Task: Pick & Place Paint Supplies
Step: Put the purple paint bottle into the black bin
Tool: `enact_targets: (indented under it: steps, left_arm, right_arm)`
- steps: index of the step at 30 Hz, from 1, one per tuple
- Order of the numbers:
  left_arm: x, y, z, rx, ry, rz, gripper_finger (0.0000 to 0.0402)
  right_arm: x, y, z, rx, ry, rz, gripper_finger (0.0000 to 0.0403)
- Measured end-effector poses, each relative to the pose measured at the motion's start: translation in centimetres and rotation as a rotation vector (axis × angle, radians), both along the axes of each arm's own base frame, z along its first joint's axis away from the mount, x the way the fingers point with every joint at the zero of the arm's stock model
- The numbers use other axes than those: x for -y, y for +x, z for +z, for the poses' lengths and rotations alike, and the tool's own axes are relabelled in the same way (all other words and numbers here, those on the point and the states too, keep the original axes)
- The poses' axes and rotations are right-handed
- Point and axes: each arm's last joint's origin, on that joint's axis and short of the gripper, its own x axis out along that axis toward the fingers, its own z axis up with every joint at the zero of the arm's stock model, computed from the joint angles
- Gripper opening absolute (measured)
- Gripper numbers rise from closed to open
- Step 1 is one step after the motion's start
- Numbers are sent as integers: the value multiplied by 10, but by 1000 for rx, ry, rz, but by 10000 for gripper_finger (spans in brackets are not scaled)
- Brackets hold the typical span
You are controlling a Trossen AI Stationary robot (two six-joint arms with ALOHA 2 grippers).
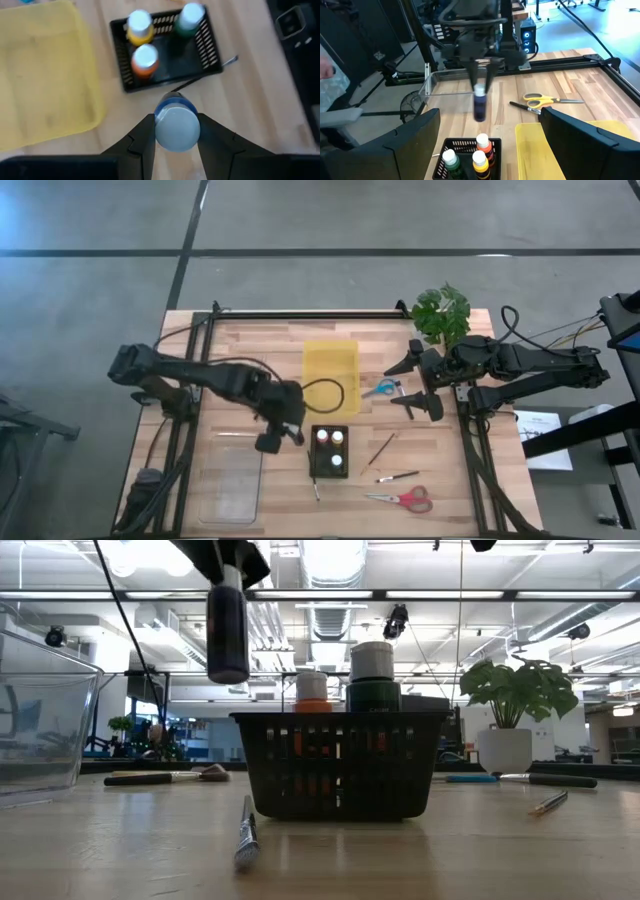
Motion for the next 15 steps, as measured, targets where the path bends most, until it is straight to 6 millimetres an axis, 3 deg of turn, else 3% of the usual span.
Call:
enact_targets:
  steps: [5,11,15]
  left_arm:
    - [21,9,-7,19,-43,13,121]
    - [25,22,-20,15,-60,38,121]
    - [28,31,-15,35,-72,34,121]
  right_arm:
    - [0,0,0,0,0,1,343]
    - [0,0,0,1,-11,4,343]
    - [0,0,0,-1,-16,6,343]
